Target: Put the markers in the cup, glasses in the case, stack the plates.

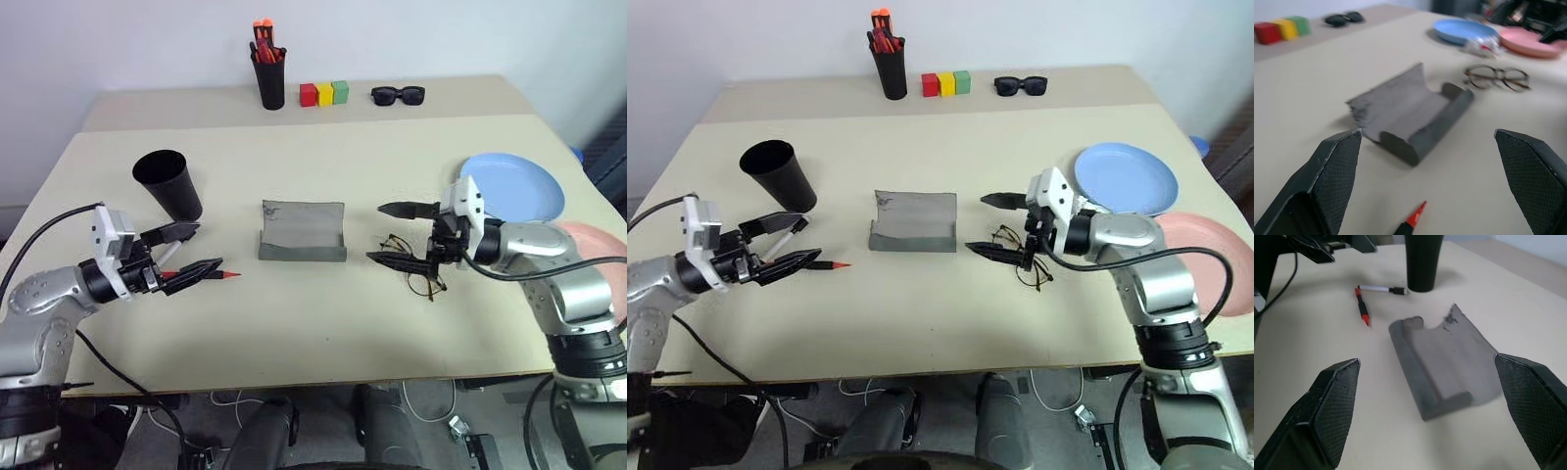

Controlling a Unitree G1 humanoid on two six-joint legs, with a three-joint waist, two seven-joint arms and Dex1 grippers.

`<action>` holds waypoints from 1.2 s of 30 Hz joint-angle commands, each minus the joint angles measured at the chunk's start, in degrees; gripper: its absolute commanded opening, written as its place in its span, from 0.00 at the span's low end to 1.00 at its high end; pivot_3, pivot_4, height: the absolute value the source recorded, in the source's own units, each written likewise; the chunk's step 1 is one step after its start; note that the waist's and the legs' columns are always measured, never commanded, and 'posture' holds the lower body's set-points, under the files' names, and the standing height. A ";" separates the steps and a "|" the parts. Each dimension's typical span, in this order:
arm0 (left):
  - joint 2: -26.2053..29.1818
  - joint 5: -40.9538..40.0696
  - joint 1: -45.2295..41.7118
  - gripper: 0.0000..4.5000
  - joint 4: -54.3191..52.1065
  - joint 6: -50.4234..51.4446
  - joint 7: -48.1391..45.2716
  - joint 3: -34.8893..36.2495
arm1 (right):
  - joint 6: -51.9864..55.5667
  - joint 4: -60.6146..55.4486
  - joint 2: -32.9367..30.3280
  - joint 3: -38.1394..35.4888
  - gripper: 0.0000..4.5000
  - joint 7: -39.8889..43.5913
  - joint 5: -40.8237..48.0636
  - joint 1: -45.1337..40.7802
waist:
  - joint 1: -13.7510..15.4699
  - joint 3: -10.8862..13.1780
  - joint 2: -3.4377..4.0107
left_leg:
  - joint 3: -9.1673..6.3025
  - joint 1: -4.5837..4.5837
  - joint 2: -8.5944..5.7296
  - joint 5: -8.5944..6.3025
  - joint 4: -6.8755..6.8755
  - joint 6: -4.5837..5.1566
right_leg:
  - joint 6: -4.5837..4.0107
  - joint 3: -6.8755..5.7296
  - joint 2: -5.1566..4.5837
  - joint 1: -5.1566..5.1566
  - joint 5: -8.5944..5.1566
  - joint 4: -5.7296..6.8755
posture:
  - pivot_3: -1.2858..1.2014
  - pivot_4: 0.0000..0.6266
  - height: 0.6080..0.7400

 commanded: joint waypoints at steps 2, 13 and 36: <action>2.71 5.68 -9.70 1.00 9.03 -3.88 -6.09 -5.32 | 1.54 -6.94 -0.95 -2.71 0.99 -2.94 1.16 3.68 | 0.64 -0.01 -0.02 | -0.03 0.00 0.01 0.00 0.00 0.00 | 0.00 -0.01 0.05 0.00 0.00 0.02 | 0.52 0.24 1.00; 6.95 16.19 -26.80 1.00 34.77 -12.29 -24.81 -21.65 | 2.44 -12.27 -0.37 -3.94 0.99 -6.75 1.82 9.53 | 0.11 0.00 -0.02 | 0.08 0.03 -0.04 -0.02 -0.01 0.04 | 0.02 0.04 0.09 -0.01 0.00 0.02 | 0.52 0.24 1.00; 2.42 26.74 -35.57 0.00 56.87 -33.94 -24.83 -36.27 | 1.30 -11.76 -0.92 -4.45 1.00 -9.14 1.47 10.38 | 0.01 -0.02 -0.05 | 0.14 0.06 -0.07 -0.03 0.09 0.09 | 0.11 0.10 0.06 0.06 0.03 0.01 | 0.52 0.24 1.00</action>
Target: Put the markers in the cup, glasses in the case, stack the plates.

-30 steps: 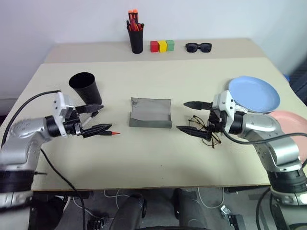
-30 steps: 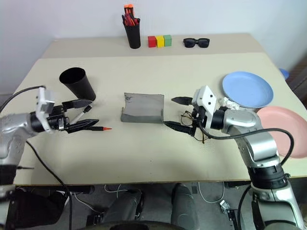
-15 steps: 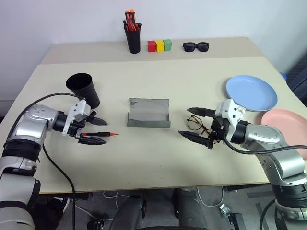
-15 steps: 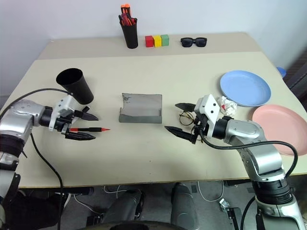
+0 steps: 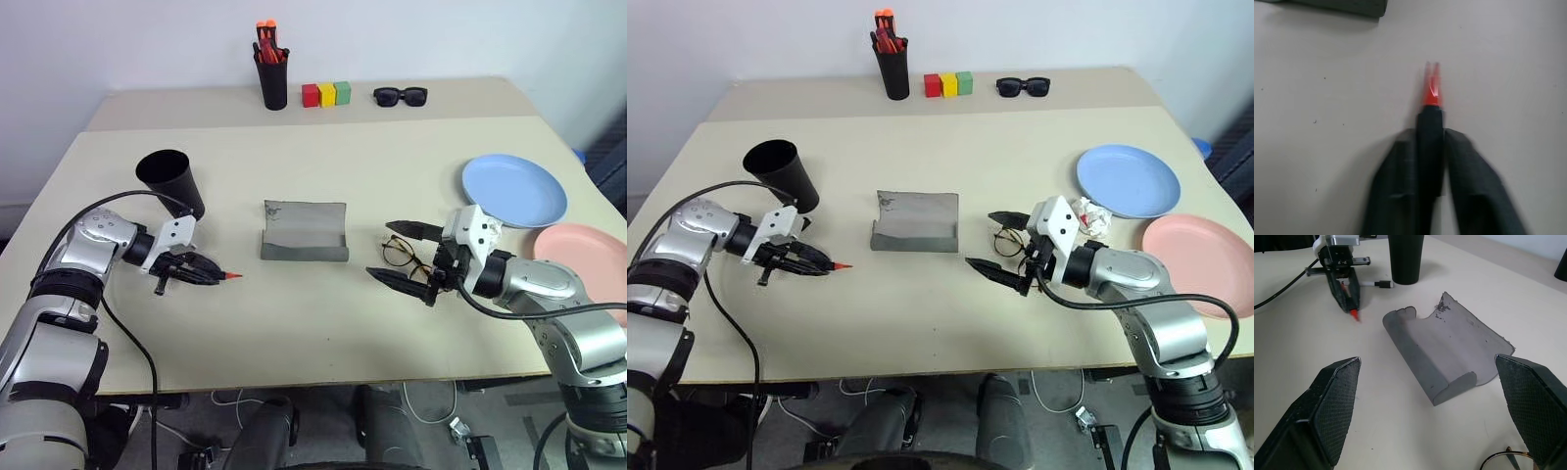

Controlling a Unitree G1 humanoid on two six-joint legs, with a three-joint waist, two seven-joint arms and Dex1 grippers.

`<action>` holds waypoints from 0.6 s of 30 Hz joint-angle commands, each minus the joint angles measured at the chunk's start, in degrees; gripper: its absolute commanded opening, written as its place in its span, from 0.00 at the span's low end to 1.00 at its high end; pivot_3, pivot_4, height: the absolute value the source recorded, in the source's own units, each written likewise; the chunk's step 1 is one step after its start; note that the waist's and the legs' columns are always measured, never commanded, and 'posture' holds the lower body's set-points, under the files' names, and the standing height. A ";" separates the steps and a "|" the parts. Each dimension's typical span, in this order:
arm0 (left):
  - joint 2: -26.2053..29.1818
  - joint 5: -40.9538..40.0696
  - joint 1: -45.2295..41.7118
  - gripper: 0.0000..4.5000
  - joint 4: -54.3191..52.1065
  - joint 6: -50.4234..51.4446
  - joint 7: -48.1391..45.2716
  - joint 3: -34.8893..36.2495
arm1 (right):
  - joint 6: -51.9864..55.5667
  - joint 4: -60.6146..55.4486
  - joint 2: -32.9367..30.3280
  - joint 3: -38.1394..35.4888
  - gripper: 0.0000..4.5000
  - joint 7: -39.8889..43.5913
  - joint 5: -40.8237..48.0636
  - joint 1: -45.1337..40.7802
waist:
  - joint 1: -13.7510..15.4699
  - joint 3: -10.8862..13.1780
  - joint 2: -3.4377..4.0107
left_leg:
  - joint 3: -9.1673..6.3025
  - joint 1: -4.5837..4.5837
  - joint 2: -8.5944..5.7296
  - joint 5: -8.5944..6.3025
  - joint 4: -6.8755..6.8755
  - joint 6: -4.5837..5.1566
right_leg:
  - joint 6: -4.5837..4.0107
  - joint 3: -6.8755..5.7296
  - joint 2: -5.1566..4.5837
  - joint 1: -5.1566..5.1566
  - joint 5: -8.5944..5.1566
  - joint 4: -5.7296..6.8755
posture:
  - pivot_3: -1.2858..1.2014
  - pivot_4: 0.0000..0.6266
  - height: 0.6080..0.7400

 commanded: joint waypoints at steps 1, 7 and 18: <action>0.28 -1.61 1.77 0.00 -0.58 0.32 -0.30 1.53 | -1.66 -0.09 -0.22 -0.38 1.00 0.39 -0.50 -1.40 | -0.09 0.00 0.00 | 0.01 0.01 0.00 0.00 0.00 0.00 | 0.00 0.01 0.00 0.00 0.00 0.01 | 0.52 0.24 1.00; -4.98 -17.65 -1.31 0.00 -6.06 13.58 2.38 19.69 | -2.19 1.66 0.74 1.25 1.00 0.86 -1.27 -3.36 | 0.38 0.05 -0.09 | -0.03 -0.07 0.01 0.00 0.09 0.00 | 0.00 0.02 0.01 -0.04 0.00 0.08 | 0.52 0.24 1.00; -11.81 -22.74 -8.60 0.00 -12.68 7.02 32.58 40.95 | -2.88 4.99 1.68 2.83 1.00 1.97 -1.55 -7.04 | -0.20 0.07 -0.13 | -0.01 -0.02 0.03 0.03 0.11 -0.06 | 0.03 0.07 -0.02 -0.05 0.04 0.07 | 0.52 0.24 1.00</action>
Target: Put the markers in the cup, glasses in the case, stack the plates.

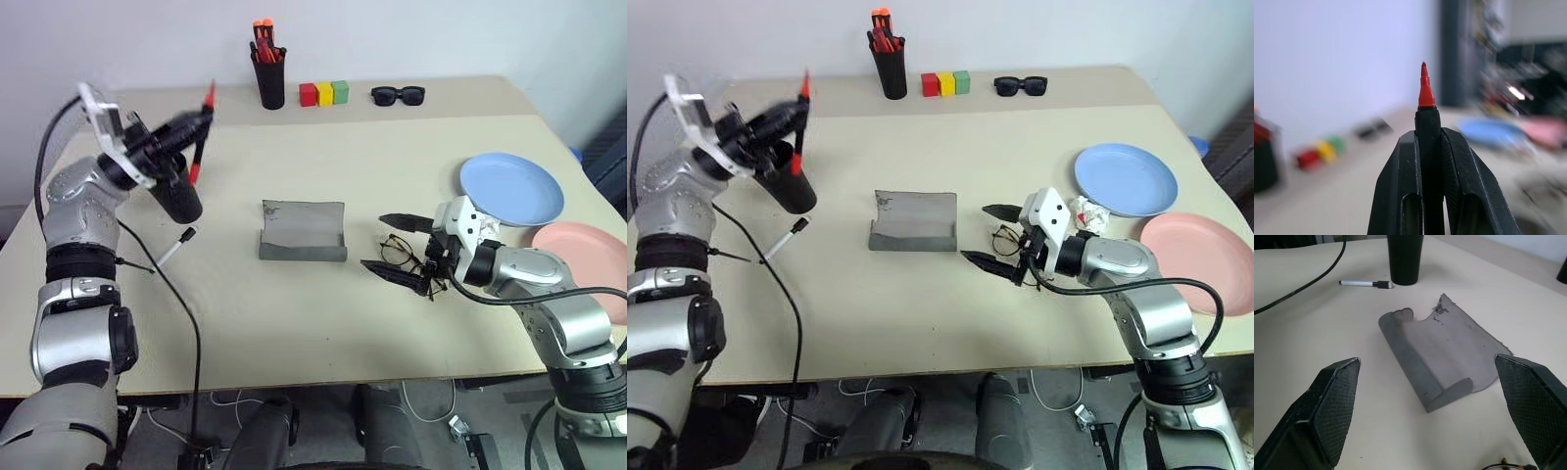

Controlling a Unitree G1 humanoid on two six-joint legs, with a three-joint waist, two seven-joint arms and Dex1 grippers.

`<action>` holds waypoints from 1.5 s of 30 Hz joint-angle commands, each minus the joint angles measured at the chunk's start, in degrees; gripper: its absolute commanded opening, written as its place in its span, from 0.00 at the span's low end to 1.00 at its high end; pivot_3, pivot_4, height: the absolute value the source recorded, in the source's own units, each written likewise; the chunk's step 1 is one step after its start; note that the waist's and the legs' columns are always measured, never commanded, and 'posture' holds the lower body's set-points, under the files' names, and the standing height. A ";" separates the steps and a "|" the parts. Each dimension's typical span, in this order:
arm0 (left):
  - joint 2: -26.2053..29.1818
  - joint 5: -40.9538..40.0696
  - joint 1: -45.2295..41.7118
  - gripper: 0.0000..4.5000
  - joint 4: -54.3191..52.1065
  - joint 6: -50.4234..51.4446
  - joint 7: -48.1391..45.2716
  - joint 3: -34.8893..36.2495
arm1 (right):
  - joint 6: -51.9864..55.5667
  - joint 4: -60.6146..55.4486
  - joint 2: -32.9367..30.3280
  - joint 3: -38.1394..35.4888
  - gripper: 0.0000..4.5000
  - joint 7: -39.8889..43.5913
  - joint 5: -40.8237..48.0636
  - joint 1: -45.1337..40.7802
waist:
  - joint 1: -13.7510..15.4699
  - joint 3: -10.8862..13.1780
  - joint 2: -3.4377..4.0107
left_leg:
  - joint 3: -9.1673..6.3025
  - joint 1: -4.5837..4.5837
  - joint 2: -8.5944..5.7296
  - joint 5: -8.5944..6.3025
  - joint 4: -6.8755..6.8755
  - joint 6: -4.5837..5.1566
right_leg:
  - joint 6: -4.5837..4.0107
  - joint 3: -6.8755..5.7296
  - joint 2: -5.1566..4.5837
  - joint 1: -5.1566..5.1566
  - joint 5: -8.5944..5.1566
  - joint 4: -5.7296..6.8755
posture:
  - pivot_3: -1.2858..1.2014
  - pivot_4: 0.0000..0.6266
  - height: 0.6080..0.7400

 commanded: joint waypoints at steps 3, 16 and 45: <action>0.66 4.54 -3.50 0.00 1.66 -13.20 14.78 5.33 | -1.38 0.29 0.95 0.18 1.00 0.60 -0.13 -2.07 | 0.17 0.00 -0.01 | 0.00 -0.02 0.00 0.03 0.00 -0.06 | 0.00 0.00 0.00 0.00 0.01 -0.03 | 0.52 0.24 1.00; -2.09 8.69 0.46 0.00 12.28 -25.50 25.74 7.96 | -1.23 0.35 1.36 0.20 1.00 0.46 -0.35 -3.37 | 0.68 -0.02 -0.03 | 0.05 -0.09 -0.04 0.03 0.01 -0.05 | 0.11 0.05 0.01 0.02 0.15 -0.26 | 0.52 0.24 1.00; 2.31 2.63 16.19 0.99 -21.14 5.50 15.79 2.03 | 0.48 -0.07 3.47 -3.59 1.00 -0.82 4.94 -5.42 | -0.97 -0.03 -0.04 | 0.10 -0.09 0.01 0.00 0.00 0.00 | 0.12 0.12 0.03 0.02 0.25 -0.34 | 0.52 0.24 1.00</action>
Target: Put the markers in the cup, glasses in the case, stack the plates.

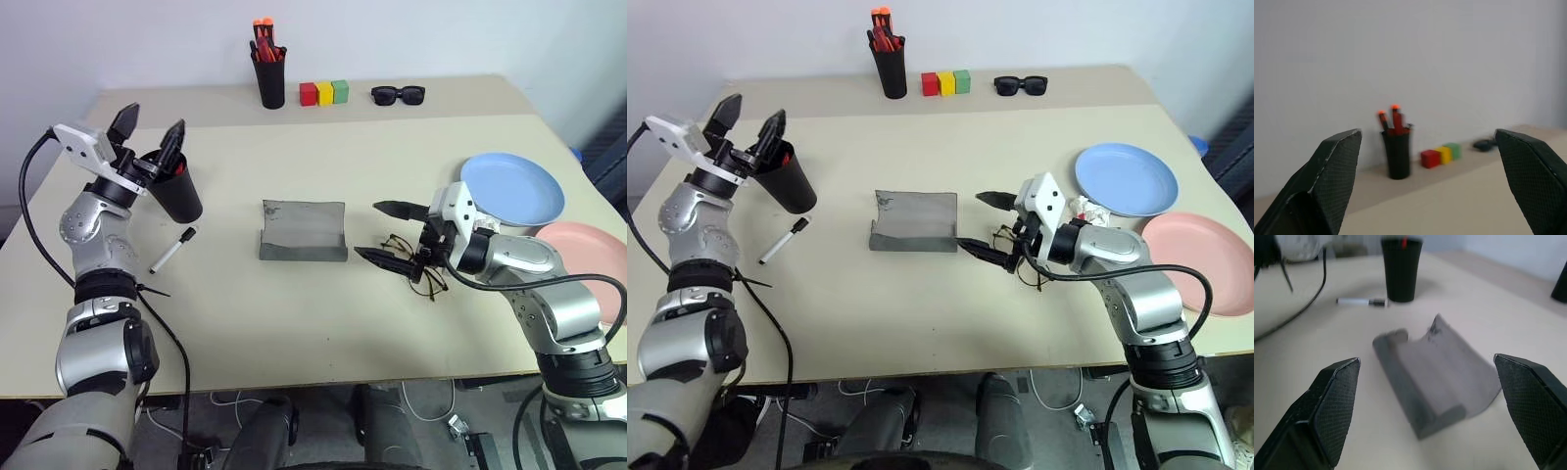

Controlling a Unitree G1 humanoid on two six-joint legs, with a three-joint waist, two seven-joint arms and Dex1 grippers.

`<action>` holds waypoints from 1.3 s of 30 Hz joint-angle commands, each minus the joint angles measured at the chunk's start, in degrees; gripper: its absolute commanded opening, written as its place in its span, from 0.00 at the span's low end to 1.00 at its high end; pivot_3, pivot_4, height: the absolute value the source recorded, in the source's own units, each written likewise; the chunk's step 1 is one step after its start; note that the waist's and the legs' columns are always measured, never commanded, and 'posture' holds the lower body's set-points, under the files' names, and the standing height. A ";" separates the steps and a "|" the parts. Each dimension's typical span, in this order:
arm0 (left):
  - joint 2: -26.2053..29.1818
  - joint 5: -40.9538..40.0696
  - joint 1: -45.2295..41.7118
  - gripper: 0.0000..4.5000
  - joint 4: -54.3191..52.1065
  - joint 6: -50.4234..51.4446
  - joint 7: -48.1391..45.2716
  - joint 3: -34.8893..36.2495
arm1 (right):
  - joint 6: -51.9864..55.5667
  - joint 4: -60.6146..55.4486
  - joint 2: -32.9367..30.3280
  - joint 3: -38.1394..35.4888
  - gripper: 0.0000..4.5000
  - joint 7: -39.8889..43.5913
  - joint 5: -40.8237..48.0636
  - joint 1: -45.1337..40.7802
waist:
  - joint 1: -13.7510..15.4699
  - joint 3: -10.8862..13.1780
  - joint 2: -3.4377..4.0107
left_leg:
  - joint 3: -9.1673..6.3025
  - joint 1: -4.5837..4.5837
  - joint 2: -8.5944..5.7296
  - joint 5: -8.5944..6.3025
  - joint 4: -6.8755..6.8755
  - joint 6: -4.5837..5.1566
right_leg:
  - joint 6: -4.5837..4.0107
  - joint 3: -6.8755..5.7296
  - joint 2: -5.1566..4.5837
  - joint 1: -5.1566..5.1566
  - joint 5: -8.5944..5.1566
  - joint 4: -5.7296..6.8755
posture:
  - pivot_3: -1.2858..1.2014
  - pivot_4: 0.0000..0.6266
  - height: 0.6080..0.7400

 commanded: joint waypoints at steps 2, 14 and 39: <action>8.77 -2.91 11.73 0.99 -25.41 24.14 1.77 -3.21 | -0.30 -1.56 0.46 -3.01 1.00 0.40 3.20 -1.03 | -0.74 0.00 0.01 | -0.04 0.06 0.01 -0.04 -0.04 0.05 | 0.00 0.16 0.01 -0.04 0.00 0.05 | 0.52 0.24 1.00; 16.81 7.06 32.95 0.99 -40.71 39.24 9.46 -6.98 | -1.74 1.58 1.24 -0.73 1.00 2.13 1.50 -2.87 | 0.61 -0.01 0.09 | 0.36 0.14 0.55 -0.04 -0.14 0.02 | -0.30 0.47 0.63 -0.06 0.18 -0.13 | 0.52 0.24 1.00; 14.01 7.07 25.76 0.01 -28.26 43.70 -5.61 -13.81 | -2.06 0.61 0.82 -0.84 1.00 0.47 -0.19 -1.66 | 0.67 -0.10 0.21 | 0.52 0.22 0.73 -0.10 -0.14 -0.08 | -0.38 0.49 0.76 -0.07 0.25 -0.19 | 0.52 0.24 1.00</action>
